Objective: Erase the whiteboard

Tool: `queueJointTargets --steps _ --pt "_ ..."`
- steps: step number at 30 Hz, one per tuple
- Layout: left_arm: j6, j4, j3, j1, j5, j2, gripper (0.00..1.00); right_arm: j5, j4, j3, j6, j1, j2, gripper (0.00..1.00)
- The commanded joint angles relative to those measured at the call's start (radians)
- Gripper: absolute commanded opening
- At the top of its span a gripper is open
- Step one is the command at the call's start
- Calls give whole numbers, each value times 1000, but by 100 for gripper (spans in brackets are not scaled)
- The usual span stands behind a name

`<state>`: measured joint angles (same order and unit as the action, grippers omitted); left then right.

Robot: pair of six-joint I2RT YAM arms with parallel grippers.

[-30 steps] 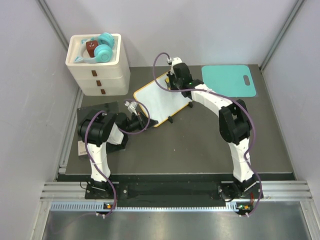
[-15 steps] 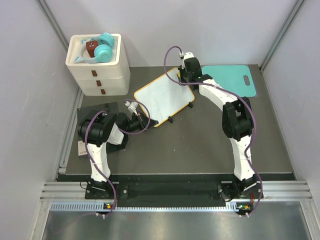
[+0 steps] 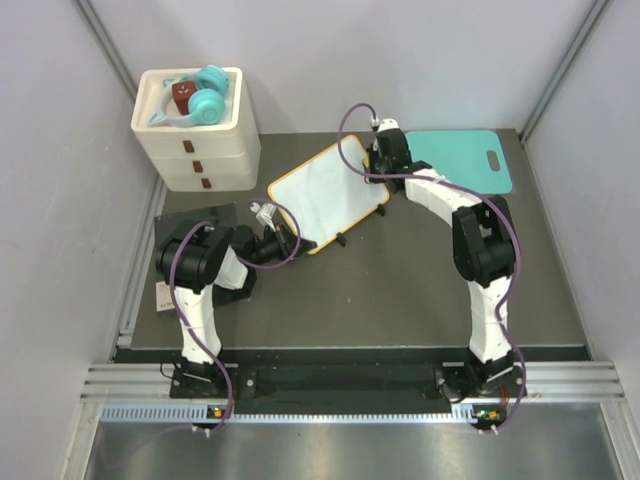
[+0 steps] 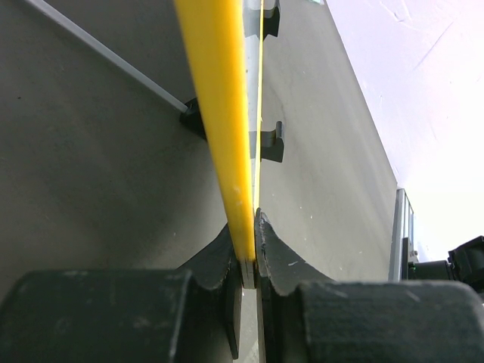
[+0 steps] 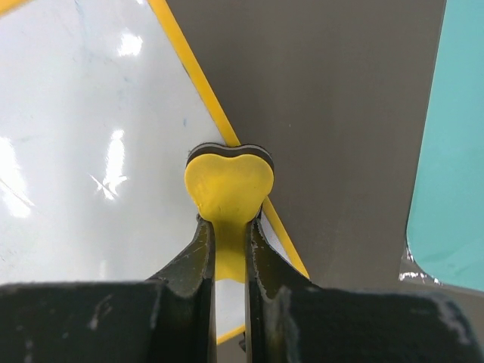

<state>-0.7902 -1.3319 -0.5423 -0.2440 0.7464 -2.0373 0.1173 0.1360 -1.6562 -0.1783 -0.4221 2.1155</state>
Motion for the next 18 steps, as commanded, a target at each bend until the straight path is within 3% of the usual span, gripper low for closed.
queueJointTargets --steps 1,10,18 --pt "85 -47 1 -14 50 29 0 -93 205 100 -35 -3 29 0" --pt "85 -55 8 -14 47 34 0 -114 212 232 -112 -3 5 0" --pt "83 -58 10 -14 47 35 0 -145 202 196 -161 32 24 0"
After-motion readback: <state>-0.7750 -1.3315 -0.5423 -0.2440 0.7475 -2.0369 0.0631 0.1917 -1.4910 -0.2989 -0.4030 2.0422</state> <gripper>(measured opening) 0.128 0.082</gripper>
